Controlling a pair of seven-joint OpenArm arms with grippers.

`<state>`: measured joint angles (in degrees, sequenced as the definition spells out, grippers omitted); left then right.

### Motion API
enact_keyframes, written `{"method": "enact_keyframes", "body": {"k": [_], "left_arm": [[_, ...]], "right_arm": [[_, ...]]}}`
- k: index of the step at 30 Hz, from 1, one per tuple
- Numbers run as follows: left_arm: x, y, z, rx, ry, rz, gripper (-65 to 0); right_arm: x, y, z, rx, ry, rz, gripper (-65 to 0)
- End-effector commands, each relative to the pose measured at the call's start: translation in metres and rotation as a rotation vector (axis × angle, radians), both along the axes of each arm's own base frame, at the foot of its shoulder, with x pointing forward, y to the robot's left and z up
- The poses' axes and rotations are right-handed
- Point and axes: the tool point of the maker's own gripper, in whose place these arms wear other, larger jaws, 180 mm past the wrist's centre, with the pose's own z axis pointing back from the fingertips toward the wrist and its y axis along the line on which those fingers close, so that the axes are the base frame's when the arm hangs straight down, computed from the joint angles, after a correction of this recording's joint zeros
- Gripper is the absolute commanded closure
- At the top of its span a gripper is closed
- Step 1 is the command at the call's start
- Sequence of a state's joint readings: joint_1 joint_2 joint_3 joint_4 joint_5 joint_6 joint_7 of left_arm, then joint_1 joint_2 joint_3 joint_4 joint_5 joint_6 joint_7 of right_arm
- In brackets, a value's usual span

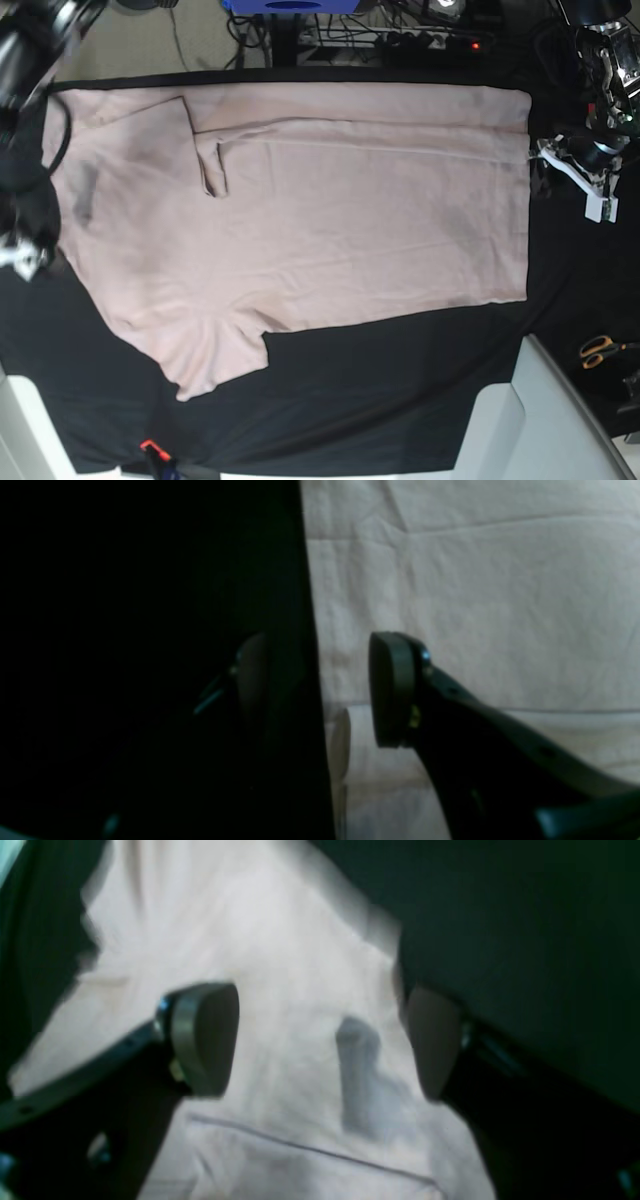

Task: Fold the T-shirt properly
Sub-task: 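Move the right gripper along the shirt's side and regrasp it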

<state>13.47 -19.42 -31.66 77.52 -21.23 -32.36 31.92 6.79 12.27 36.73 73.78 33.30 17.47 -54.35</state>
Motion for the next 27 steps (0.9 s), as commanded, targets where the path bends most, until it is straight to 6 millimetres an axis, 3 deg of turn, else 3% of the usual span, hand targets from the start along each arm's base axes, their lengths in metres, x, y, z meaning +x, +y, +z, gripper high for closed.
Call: {"method": "enact_keyframes", "body": {"k": [1, 4, 7, 14, 19, 24, 25, 27], "left_arm": [[0.008, 0.007, 0.014, 0.019, -0.046, -0.004, -31.4], [0.006, 0.006, 0.013, 0.013, -0.045, -0.003, -31.4], [0.004, 0.006, 0.012, 0.013, -0.040, -0.003, -31.4], [0.000, 0.006, 0.015, 0.032, -0.038, -0.017, -31.4], [-0.006, 0.006, 0.014, 0.036, -0.027, -0.021, -31.4], [-0.006, 0.006, 0.013, 0.036, -0.026, -0.020, -31.4], [-0.006, 0.006, 0.013, 0.036, -0.026, -0.020, -31.4], [-0.006, 0.006, 0.013, 0.036, -0.026, -0.020, -31.4]], "right_arm": [[0.017, -0.007, 0.005, -0.008, -0.020, 0.006, -50.7], [0.054, -0.023, 0.001, -0.060, -0.068, 0.009, -50.7], [0.078, -0.021, -0.010, -0.132, -0.087, 0.059, -50.7], [0.107, -0.001, -0.037, -0.238, -0.102, 0.142, -50.7], [0.102, 0.018, -0.061, -0.268, -0.046, 0.213, -50.7], [0.090, 0.019, -0.074, -0.275, -0.035, 0.212, -50.0], [0.088, 0.019, -0.075, -0.274, -0.032, 0.213, -47.6], [0.079, 0.019, -0.082, -0.272, -0.014, 0.215, -34.8]]}}
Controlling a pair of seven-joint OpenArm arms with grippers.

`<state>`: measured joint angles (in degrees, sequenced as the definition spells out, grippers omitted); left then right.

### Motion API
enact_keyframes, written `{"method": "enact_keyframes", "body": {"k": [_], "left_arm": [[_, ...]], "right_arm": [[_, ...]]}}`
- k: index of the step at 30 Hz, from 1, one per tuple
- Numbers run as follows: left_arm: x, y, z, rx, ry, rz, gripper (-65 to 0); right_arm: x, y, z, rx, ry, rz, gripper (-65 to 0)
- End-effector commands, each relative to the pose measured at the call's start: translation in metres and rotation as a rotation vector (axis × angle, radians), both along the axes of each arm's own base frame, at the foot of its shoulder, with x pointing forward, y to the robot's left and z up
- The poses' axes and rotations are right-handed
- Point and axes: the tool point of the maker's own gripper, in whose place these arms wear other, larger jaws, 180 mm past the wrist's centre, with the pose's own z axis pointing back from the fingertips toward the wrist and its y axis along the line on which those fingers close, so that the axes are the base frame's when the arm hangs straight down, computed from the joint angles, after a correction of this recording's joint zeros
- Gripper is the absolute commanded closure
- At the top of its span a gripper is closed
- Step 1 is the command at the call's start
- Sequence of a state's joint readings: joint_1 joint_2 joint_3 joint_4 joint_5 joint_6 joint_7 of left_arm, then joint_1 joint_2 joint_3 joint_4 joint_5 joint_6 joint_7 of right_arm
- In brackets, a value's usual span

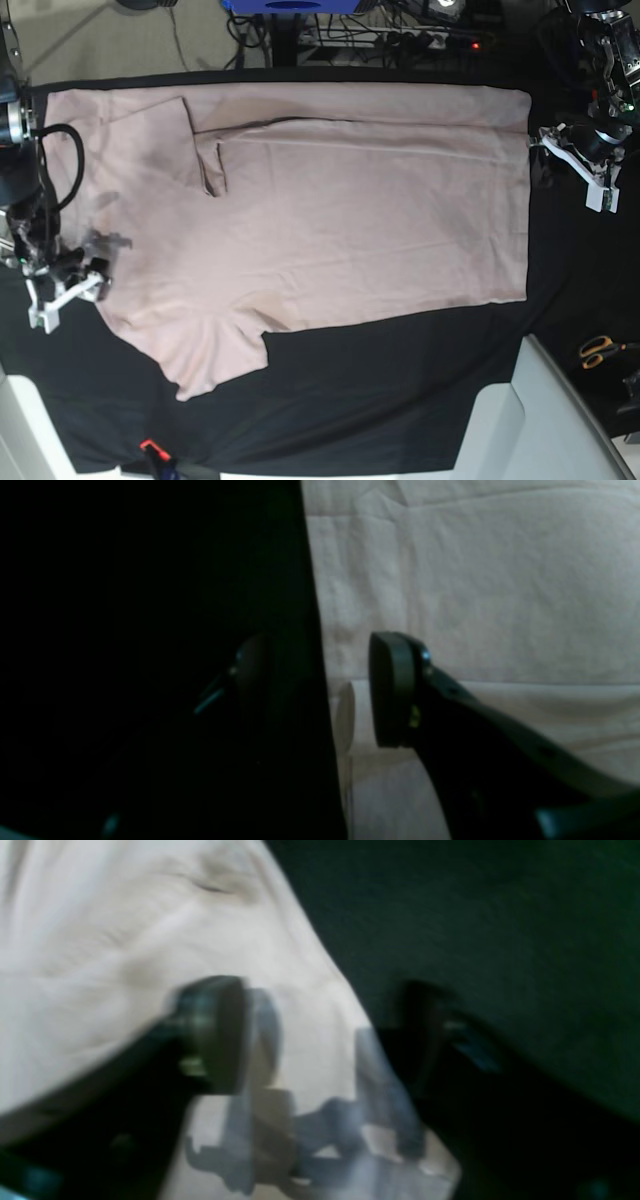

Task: Fold the T-shirt properly
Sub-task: 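Move the right gripper along the shirt's side and regrasp it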

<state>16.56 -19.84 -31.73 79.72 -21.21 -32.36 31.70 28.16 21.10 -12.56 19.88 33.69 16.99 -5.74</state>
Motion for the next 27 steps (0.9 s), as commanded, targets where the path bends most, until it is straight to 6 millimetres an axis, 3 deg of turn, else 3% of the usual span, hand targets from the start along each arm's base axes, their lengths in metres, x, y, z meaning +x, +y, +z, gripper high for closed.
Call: {"method": "enact_keyframes", "body": {"k": [1, 4, 8, 14, 19, 27], "left_arm": [[0.009, 0.005, 0.013, 0.012, -0.045, -0.003, -31.4], [0.010, 0.004, 0.013, 0.009, -0.048, -0.002, -31.4], [0.010, 0.004, 0.013, 0.008, -0.050, -0.001, -31.4], [0.010, 0.004, 0.013, 0.008, -0.050, -0.001, -31.4], [0.010, 0.005, 0.014, 0.011, -0.050, -0.002, -31.4], [0.012, 0.002, 0.013, 0.007, -0.051, -0.007, -31.4]], "right_arm": [[0.001, -0.005, 0.003, -0.003, 0.010, 0.002, -27.5], [-0.003, -0.003, 0.000, 0.000, 0.021, 0.004, -12.3], [-0.004, -0.002, 0.000, 0.005, 0.015, 0.004, -0.6], [-0.003, 0.006, 0.010, 0.016, 0.004, 0.044, -0.2], [-0.008, 0.005, 0.039, 0.045, -0.051, 0.042, -0.2], [-0.041, -0.004, 0.063, 0.067, -0.036, 0.018, -0.3]]}}
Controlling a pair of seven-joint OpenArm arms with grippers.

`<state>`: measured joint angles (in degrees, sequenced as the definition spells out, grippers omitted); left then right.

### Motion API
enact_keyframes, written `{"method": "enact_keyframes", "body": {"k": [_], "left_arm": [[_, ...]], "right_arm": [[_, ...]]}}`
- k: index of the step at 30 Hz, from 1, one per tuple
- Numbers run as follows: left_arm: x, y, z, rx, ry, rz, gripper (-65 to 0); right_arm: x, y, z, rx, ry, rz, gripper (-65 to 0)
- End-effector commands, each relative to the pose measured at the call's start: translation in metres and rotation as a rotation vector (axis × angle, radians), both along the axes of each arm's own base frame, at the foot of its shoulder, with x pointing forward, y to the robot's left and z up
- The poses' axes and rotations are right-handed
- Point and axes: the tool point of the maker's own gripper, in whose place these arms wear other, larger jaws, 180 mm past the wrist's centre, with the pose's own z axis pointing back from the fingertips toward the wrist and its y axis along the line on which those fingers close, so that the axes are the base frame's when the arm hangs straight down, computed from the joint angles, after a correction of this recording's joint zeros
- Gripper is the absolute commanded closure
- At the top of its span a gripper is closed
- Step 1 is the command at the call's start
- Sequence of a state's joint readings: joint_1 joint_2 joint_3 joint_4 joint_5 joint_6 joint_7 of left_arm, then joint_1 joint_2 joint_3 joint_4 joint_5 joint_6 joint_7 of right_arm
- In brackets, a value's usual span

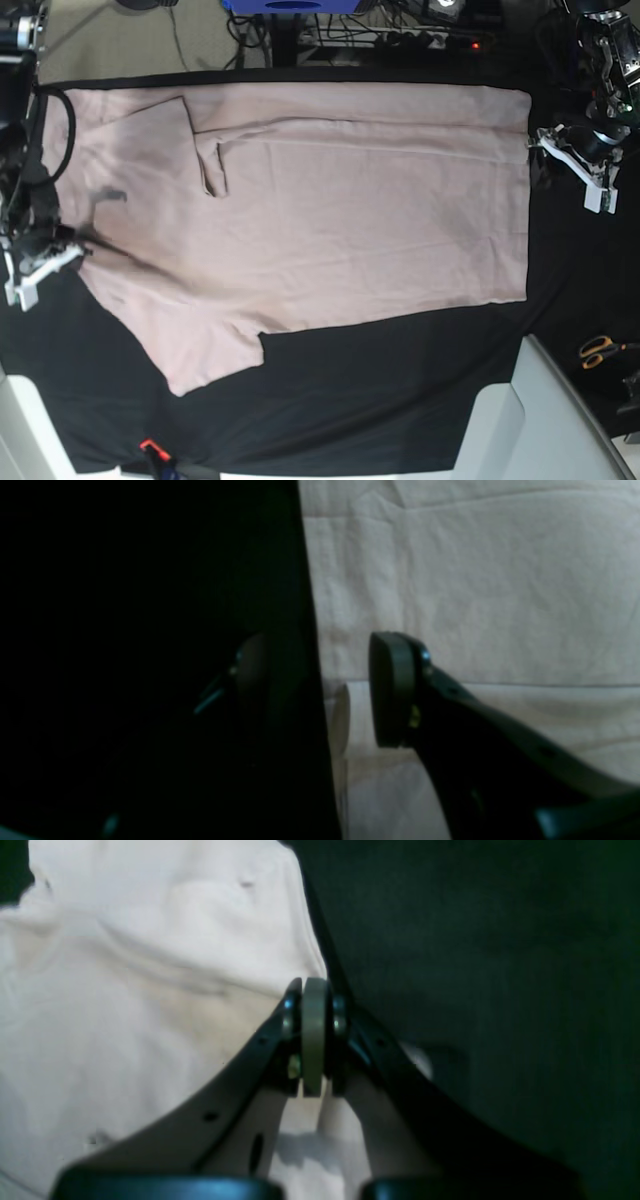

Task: Fold the T-shirt properly
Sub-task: 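Move the right gripper along the shirt's side and regrasp it, then slide the right gripper along the shirt side to its hem corner and grasp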

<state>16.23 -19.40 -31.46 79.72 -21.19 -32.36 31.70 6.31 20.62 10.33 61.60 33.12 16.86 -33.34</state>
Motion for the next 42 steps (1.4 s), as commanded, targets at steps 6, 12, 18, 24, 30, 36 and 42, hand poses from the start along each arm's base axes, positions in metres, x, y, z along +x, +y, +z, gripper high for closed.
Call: {"method": "enact_keyframes", "body": {"k": [6, 12, 18, 24, 30, 36, 42], "left_arm": [[0.017, 0.005, 0.018, 0.013, -0.064, -0.007, -31.4], [0.018, 0.005, 0.018, 0.013, -0.066, -0.007, -31.4], [0.018, 0.005, 0.018, 0.013, -0.066, -0.007, -31.4], [0.017, 0.007, 0.019, 0.018, -0.065, -0.006, -31.4], [0.017, 0.008, 0.019, 0.019, -0.065, -0.003, -31.4], [0.016, 0.008, 0.019, 0.017, -0.066, -0.001, -31.4], [0.015, 0.009, 0.018, 0.020, -0.061, -0.002, -31.4]], "right_arm": [[-0.017, 0.000, 0.025, 0.008, -0.041, -0.017, -0.3], [-0.051, 0.008, 0.023, 0.030, 0.005, -0.034, -0.5], [-0.072, 0.021, 0.010, 0.098, 0.105, -0.053, -1.1], [-0.052, 0.027, 0.063, 0.054, -0.017, -0.026, -28.2], [0.011, 0.021, 0.095, 0.022, -0.100, -0.016, -56.3], [0.079, 0.033, 0.048, -0.086, -0.052, 0.067, -56.3], [0.101, 0.033, 0.001, -0.114, 0.004, 0.078, -56.3]]}}
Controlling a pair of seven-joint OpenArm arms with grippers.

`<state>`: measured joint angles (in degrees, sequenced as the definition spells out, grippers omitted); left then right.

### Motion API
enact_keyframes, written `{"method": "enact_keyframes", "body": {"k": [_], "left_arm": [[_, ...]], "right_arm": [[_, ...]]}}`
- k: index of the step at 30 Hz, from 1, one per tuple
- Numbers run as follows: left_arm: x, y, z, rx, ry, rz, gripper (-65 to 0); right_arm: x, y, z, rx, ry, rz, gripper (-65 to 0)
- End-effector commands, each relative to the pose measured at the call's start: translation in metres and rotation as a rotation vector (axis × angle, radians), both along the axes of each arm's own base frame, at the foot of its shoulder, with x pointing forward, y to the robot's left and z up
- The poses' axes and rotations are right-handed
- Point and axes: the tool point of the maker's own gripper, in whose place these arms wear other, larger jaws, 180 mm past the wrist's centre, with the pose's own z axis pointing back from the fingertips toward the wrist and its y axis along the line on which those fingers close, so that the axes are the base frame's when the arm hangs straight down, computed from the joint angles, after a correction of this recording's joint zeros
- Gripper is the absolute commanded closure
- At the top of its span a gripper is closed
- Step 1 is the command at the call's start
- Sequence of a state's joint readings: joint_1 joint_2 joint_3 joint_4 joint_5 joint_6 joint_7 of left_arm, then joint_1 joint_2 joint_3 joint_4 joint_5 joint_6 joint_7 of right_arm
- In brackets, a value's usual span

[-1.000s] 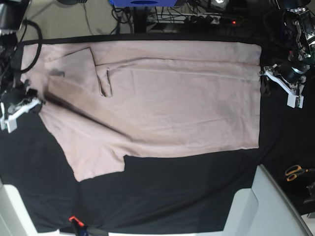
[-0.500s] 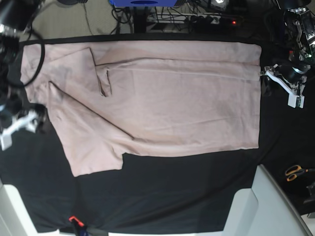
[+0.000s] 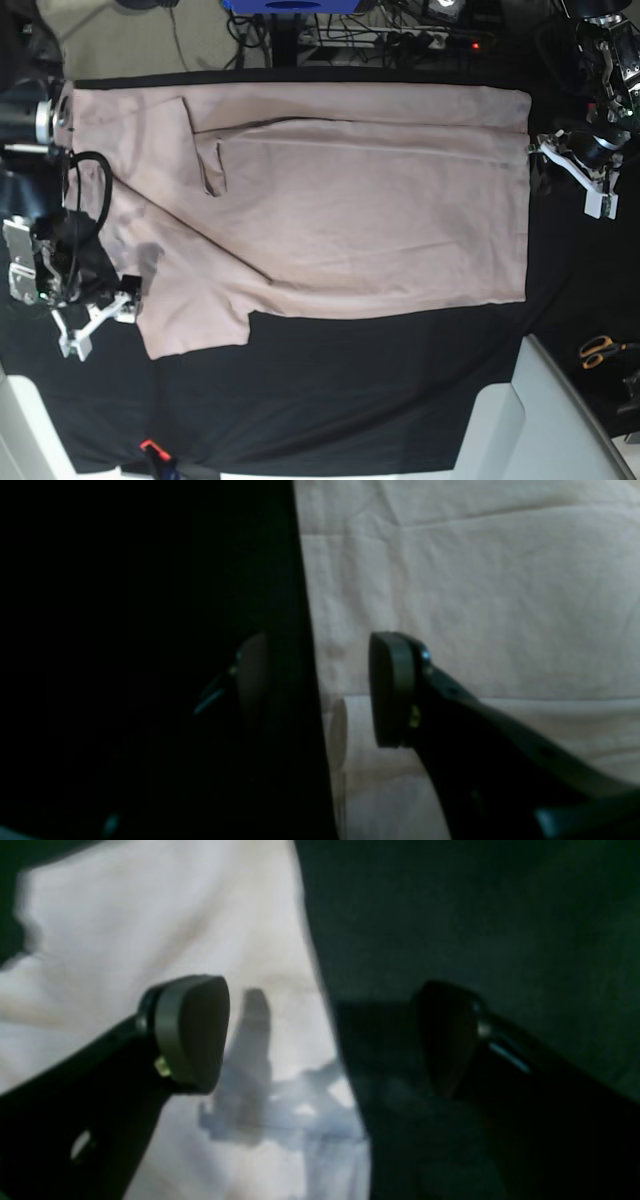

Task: Fold the T-shirt properly
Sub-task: 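Slide the right gripper along the shirt side to its hem corner and grasp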

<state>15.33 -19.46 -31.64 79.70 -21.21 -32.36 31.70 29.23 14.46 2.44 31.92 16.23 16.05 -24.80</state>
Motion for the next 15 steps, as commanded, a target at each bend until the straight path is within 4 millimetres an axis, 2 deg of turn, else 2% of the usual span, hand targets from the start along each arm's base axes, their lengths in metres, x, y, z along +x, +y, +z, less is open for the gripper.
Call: {"method": "enact_keyframes", "body": {"k": [1, 4, 8, 11, 15], "left_arm": [[0.009, 0.007, 0.014, 0.018, -0.044, -0.004, -31.4], [0.008, 0.008, 0.014, 0.019, -0.043, -0.004, -31.4], [0.009, 0.008, 0.014, 0.019, -0.045, -0.004, -31.4], [0.009, 0.008, 0.014, 0.017, -0.044, -0.002, -31.4], [0.010, 0.008, 0.014, 0.017, -0.045, -0.002, -31.4]], "right_arm": [[0.023, -0.008, 0.019, -0.006, -0.066, -0.012, -56.3], [0.019, -0.008, 0.007, -0.002, -0.051, -0.024, -56.3], [0.018, 0.000, 0.003, -0.003, -0.047, -0.003, -56.3], [0.015, 0.019, -0.003, 0.010, -0.035, 0.027, -55.8], [0.016, 0.027, -0.004, 0.020, -0.034, 0.035, -45.9]]}}
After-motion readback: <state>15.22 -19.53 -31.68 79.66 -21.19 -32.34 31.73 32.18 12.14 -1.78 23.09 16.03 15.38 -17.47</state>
